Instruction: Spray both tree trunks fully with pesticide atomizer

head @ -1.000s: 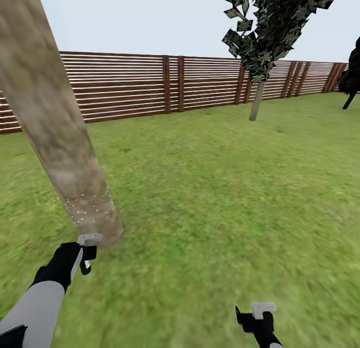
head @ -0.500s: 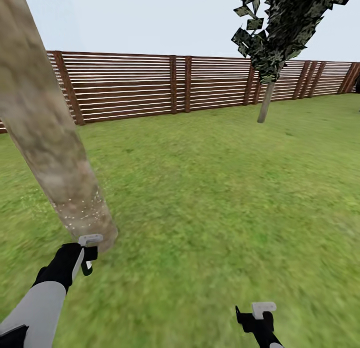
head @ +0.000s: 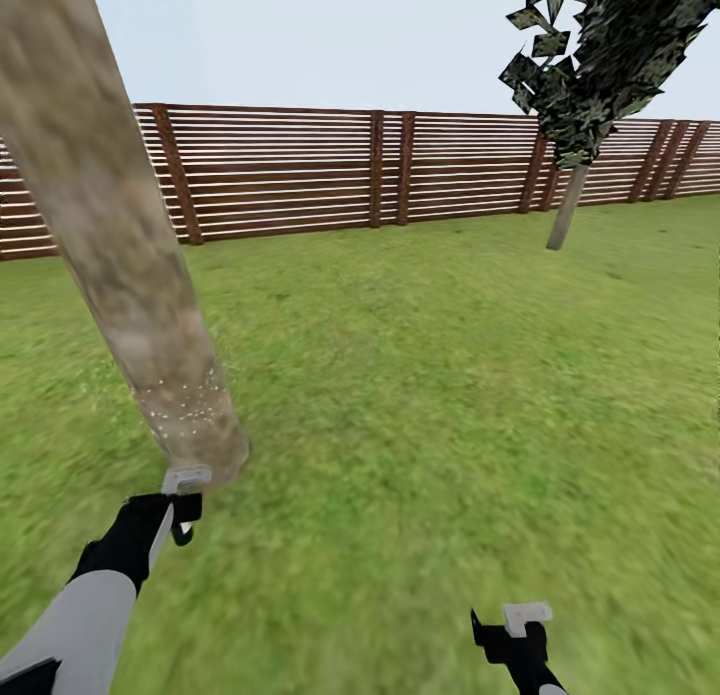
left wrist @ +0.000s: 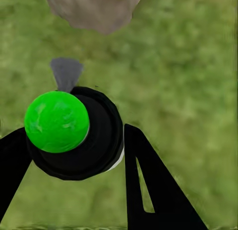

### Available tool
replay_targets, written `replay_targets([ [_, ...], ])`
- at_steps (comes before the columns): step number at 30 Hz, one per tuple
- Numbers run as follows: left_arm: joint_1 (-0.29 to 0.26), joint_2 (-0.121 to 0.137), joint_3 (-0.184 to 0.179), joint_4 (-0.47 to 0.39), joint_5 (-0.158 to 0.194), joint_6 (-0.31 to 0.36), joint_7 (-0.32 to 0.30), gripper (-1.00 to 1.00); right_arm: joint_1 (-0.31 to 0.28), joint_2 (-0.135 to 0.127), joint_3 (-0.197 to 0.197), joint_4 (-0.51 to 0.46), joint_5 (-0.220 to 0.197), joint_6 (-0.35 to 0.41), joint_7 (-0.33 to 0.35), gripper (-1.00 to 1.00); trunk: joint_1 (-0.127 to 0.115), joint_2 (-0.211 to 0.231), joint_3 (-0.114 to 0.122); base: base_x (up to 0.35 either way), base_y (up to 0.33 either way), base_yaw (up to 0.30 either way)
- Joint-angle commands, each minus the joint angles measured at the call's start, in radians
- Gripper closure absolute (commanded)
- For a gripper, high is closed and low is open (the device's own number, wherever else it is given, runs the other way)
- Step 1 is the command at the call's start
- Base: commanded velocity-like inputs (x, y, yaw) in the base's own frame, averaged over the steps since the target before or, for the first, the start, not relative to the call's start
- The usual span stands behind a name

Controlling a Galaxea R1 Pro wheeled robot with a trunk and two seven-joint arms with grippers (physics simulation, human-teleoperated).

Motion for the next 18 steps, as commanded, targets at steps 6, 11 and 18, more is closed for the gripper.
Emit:
replay_targets([
  [6,0.074,0.011,-0.041,0.037,-0.035,-0.164,-0.141,1.0,0.0,-0.004,0.009,-0.004,-0.009,-0.002,-0.003,-1.0,-0.001,0.0,-0.001,-0.346,-0.001,0.002],
  [11,0.13,0.039,-0.185,0.154,-0.239,-0.45,-0.419,1.0,0.0,-0.077,0.063,-0.115,0.059,0.001,0.013,-1.0,-0.001,0.0,-0.001,-0.347,0.0,0.0],
  [18,0.115,0.059,-0.24,0.161,-0.512,-0.558,-0.845,1.0,-0.017,-0.11,0.139,-0.379,0.413,0.132,0.571,-1.0,-0.001,0.0,-0.001,-0.314,0.0,0.0],
])
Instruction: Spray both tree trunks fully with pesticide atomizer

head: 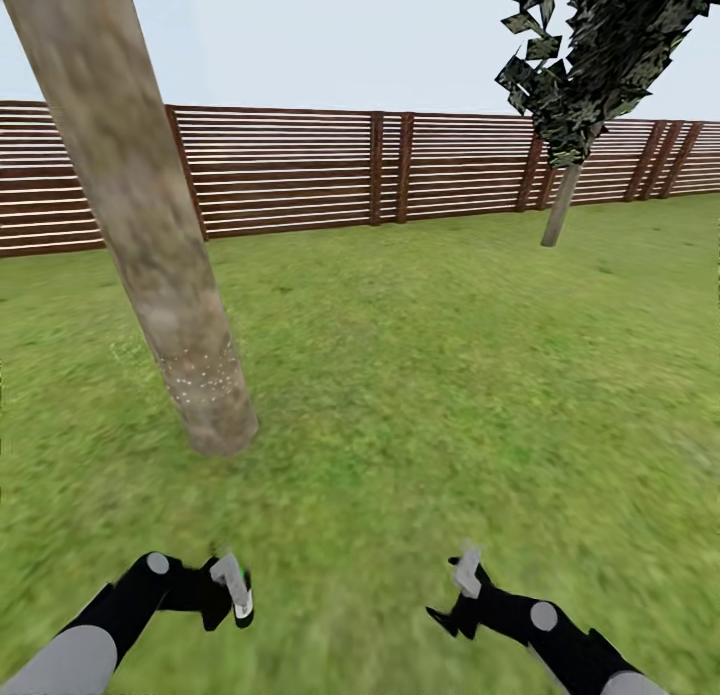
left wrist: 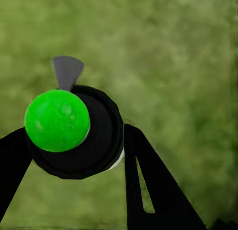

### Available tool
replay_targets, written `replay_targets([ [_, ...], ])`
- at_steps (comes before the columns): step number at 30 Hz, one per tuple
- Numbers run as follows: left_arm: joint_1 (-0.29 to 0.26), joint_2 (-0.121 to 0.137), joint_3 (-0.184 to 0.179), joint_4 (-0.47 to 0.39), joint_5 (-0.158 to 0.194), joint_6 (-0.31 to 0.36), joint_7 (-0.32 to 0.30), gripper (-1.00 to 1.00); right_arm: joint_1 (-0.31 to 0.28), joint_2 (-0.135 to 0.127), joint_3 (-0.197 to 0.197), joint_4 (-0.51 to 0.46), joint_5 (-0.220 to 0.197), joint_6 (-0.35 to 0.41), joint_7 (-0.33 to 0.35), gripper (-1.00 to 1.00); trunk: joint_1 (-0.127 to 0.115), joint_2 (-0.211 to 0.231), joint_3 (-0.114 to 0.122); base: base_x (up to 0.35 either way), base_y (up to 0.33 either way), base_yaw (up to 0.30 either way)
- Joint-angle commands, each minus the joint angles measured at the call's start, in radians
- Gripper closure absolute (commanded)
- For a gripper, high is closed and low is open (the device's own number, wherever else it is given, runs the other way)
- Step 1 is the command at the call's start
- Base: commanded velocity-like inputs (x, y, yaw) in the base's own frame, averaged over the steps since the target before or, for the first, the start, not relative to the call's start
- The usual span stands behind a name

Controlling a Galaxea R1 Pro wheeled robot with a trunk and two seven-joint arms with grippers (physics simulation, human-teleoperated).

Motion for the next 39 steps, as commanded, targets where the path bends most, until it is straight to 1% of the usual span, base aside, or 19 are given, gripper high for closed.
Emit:
replay_targets([
  [1,-0.002,-0.005,0.001,-0.002,-0.03,-0.005,-0.019,1.0,-0.01,0.0,0.001,-0.028,0.038,-0.001,0.065,-1.0,0.0,0.0,-0.001,-0.083,0.0,0.0],
  [2,-0.003,-0.01,-0.006,-0.008,-0.046,-0.006,-0.03,1.0,-0.022,0.0,0.001,-0.068,0.066,0.004,0.138,-1.0,0.0,0.0,-0.001,-0.022,0.0,0.0],
  [3,-0.002,-0.011,-0.013,-0.01,-0.05,-0.007,-0.036,1.0,-0.025,0.001,0.001,-0.079,0.072,0.015,0.155,-1.0,0.0,0.0,-0.001,-0.009,0.0,0.0],
  [5,-0.001,-0.011,-0.041,-0.011,-0.052,-0.005,-0.061,1.0,-0.026,0.005,0.002,-0.086,0.075,0.025,0.165,-1.0,0.0,0.0,-0.001,-0.003,0.0,0.0],
  [6,-0.001,-0.011,-0.059,-0.011,-0.053,-0.004,-0.073,1.0,-0.027,0.008,0.004,-0.088,0.079,0.028,0.176,1.0,0.0,0.0,-0.001,0.0,0.0,0.0],
  [9,-0.001,-0.015,-0.065,-0.012,-0.052,0.0,-0.077,1.0,-0.027,0.014,0.004,-0.094,0.08,0.027,0.212,1.0,0.0,0.0,-0.001,0.0,0.0,0.0],
  [12,0.0,-0.035,-0.07,-0.012,-0.053,-0.003,-0.077,1.0,-0.027,0.048,0.006,-0.135,0.082,0.029,0.233,1.0,0.0,0.0,-0.001,0.0,0.0,0.0],
  [14,-0.001,-0.052,-0.102,-0.012,-0.053,-0.003,-0.077,1.0,-0.027,0.074,0.006,-0.151,0.082,0.031,0.246,1.0,0.0,0.0,-0.001,0.0,0.0,0.0],
  [16,-0.001,-0.08,-0.132,-0.012,-0.054,-0.002,-0.077,1.0,-0.027,0.1,0.006,-0.155,0.086,0.032,0.265,1.0,0.0,0.0,-0.001,0.0,0.0,0.0],
  [19,-0.001,-0.128,-0.157,-0.019,-0.058,-0.001,-0.072,1.0,-0.027,0.12,0.006,-0.178,0.127,0.032,0.308,1.0,0.0,0.0,-0.001,0.0,0.0,0.0],
  [20,-0.001,-0.146,-0.179,-0.025,-0.065,0.001,-0.071,1.0,-0.027,0.131,0.006,-0.181,0.135,0.032,0.314,1.0,0.0,0.0,-0.001,0.0,0.0,0.0],
  [21,-0.001,-0.156,-0.194,-0.028,-0.069,0.004,-0.07,1.0,-0.027,0.137,0.006,-0.182,0.138,0.032,0.316,1.0,0.0,0.0,-0.001,0.0,0.0,0.0],
  [22,-0.001,-0.177,-0.206,-0.03,-0.072,0.006,-0.069,1.0,-0.027,0.142,0.006,-0.182,0.139,0.032,0.317,1.0,0.0,0.0,-0.001,0.0,0.0,0.0],
  [26,-0.003,-0.229,-0.215,-0.043,-0.075,0.007,-0.063,1.0,-0.027,0.148,0.006,-0.184,0.14,0.032,0.318,1.0,0.0,0.0,-0.001,0.0,0.0,0.0],
  [32,-0.002,-0.266,-0.216,-0.056,-0.072,0.001,-0.061,1.0,-0.027,0.149,0.006,-0.183,0.14,0.031,0.318,1.0,0.0,0.0,-0.001,0.0,0.0,0.0],
  [39,0.0,-0.278,-0.216,-0.055,-0.07,-0.001,-0.06,1.0,-0.027,0.149,0.006,-0.184,0.142,0.031,0.318,1.0,0.0,0.0,-0.001,0.0,0.0,0.0],
])
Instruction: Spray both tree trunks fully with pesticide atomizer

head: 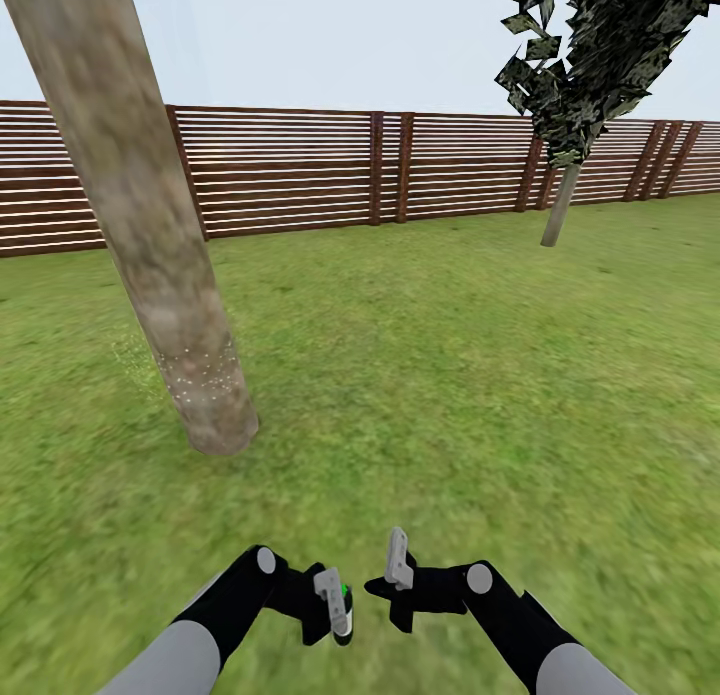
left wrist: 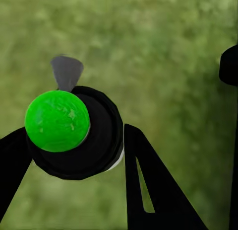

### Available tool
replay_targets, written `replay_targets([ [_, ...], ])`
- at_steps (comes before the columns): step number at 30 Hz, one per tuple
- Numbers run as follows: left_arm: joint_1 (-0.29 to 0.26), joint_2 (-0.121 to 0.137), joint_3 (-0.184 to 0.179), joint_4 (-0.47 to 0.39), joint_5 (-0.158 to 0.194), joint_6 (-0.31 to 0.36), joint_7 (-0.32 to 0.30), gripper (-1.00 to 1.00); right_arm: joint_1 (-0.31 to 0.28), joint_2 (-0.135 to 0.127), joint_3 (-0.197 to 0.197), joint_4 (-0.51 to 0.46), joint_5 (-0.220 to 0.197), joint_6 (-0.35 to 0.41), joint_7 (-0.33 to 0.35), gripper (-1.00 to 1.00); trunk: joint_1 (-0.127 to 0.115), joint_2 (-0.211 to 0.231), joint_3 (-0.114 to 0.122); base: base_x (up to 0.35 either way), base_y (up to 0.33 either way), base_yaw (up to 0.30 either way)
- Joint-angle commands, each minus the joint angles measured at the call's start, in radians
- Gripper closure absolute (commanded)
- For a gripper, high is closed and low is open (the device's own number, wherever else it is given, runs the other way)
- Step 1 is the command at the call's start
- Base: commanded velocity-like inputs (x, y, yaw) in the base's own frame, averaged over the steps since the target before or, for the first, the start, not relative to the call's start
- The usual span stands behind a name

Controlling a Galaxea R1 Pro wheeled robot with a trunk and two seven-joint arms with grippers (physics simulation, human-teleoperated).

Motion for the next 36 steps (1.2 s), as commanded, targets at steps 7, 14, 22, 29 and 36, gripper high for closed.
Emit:
replay_targets([
  [7,0.001,-0.023,0.002,0.0,-0.008,-0.006,-0.002,1.0,0.0,-0.001,0.002,-0.002,0.008,-0.005,-0.003,1.0,0.0,0.0,-0.001,0.0,0.0,0.0],
  [14,0.006,-0.035,0.003,0.002,-0.007,-0.008,0.001,1.0,0.0,-0.001,0.002,-0.002,0.008,-0.005,-0.004,1.0,0.0,0.0,-0.001,0.0,0.0,0.0],
  [22,0.006,-0.045,0.003,0.002,-0.005,-0.009,0.002,1.0,0.0,-0.001,0.002,-0.002,0.008,-0.005,-0.005,1.0,0.0,0.0,-0.001,0.0,0.0,0.0],
  [29,0.005,-0.047,0.003,0.002,0.001,-0.009,0.004,1.0,0.0,-0.001,0.002,-0.002,0.008,-0.005,-0.005,1.0,0.0,0.0,-0.001,0.0,0.0,0.0],
  [36,0.009,-0.026,-0.002,0.002,-0.013,-0.008,0.011,1.0,0.0,-0.001,0.001,-0.002,0.008,-0.006,-0.005,1.0,0.0,0.0,-0.001,0.0,0.0,0.0],
])
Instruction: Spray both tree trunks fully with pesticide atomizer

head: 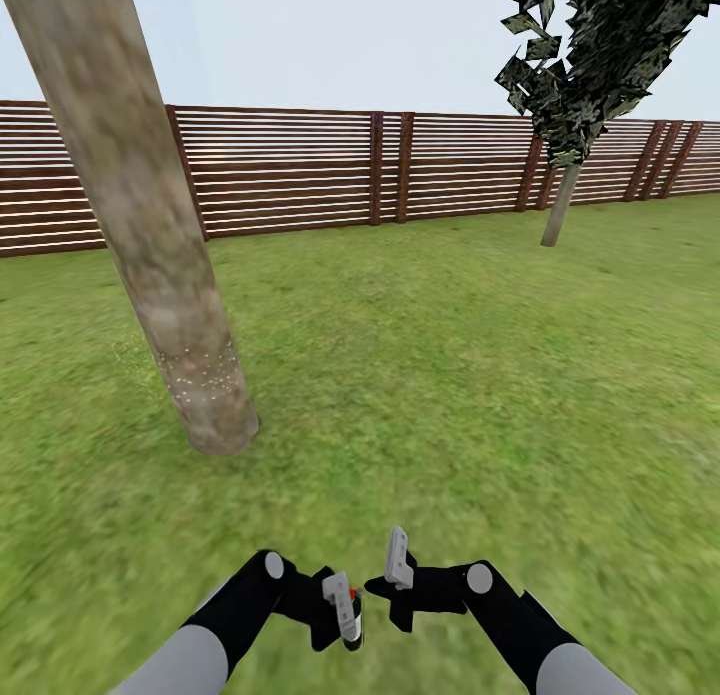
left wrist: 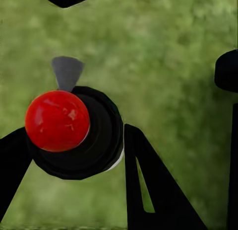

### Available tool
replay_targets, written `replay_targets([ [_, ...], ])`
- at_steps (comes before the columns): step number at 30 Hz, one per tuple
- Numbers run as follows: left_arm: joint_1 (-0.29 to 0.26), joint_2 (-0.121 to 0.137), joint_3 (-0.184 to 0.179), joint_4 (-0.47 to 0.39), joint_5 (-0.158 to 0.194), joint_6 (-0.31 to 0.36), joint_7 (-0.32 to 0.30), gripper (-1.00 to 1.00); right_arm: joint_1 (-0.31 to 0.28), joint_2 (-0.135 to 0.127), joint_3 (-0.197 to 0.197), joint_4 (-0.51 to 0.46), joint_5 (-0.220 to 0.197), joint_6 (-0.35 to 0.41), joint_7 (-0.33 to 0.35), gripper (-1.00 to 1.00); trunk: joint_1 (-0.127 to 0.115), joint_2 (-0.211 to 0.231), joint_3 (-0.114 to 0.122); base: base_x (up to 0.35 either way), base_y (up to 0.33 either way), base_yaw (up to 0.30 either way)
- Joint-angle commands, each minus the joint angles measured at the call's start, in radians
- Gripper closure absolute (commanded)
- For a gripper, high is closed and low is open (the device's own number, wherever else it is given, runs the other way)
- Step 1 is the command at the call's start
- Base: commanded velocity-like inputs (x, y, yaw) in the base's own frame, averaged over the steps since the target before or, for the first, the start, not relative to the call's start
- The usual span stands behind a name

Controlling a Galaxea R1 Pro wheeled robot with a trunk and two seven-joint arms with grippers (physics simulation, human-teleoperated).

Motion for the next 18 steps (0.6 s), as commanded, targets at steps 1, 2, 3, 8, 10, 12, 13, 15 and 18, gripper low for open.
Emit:
replay_targets([
  [1,0.0,0.012,0.001,-0.002,-0.007,-0.005,0.006,1.0,0.0,-0.001,0.002,-0.001,0.008,-0.006,-0.002,1.0,0.0,0.0,-0.001,0.0,0.0,0.0],
  [2,0.001,0.034,0.001,-0.002,-0.008,-0.005,0.013,1.0,0.0,-0.002,0.001,0.0,0.008,-0.006,-0.002,1.0,0.0,0.0,-0.001,0.0,0.0,0.0],
  [3,0.001,0.051,0.001,-0.002,-0.008,-0.005,0.015,1.0,0.0,-0.002,0.001,0.0,0.008,-0.006,-0.002,1.0,0.0,0.0,-0.001,0.0,0.0,0.0],
  [8,0.001,0.19,0.001,-0.003,-0.008,-0.005,0.018,1.0,0.0,-0.011,0.001,0.006,0.018,-0.009,-0.003,-1.0,0.0,0.0,-0.001,0.0,0.0,0.0],
  [10,0.002,0.234,0.002,-0.003,-0.008,-0.005,0.018,1.0,0.0,-0.013,0.001,0.008,0.021,-0.009,-0.003,-1.0,0.0,0.0,-0.001,0.0,0.0,0.0],
  [12,0.002,0.259,0.009,-0.002,-0.006,-0.003,0.025,1.0,0.0,-0.014,-0.004,0.011,0.022,-0.009,-0.029,-1.0,0.0,0.0,-0.001,0.0,0.0,0.0],
  [13,0.002,0.272,0.018,0.0,0.001,-0.001,0.059,1.0,0.001,-0.021,-0.003,0.017,0.022,-0.009,-0.082,-1.0,0.0,0.0,-0.001,0.0,0.0,0.0],
  [15,0.012,0.287,0.148,0.016,0.075,0.001,0.271,1.0,0.004,-0.049,-0.007,0.192,0.002,-0.011,-0.347,-1.0,0.0,0.0,-0.001,0.0,0.0,0.0],
  [18,0.054,0.281,0.379,0.08,0.222,-0.008,0.56,1.0,0.004,-0.049,-0.052,0.43,-0.138,-0.02,-0.712,-1.0,0.0,0.0,-0.001,0.0,0.0,0.0],
])
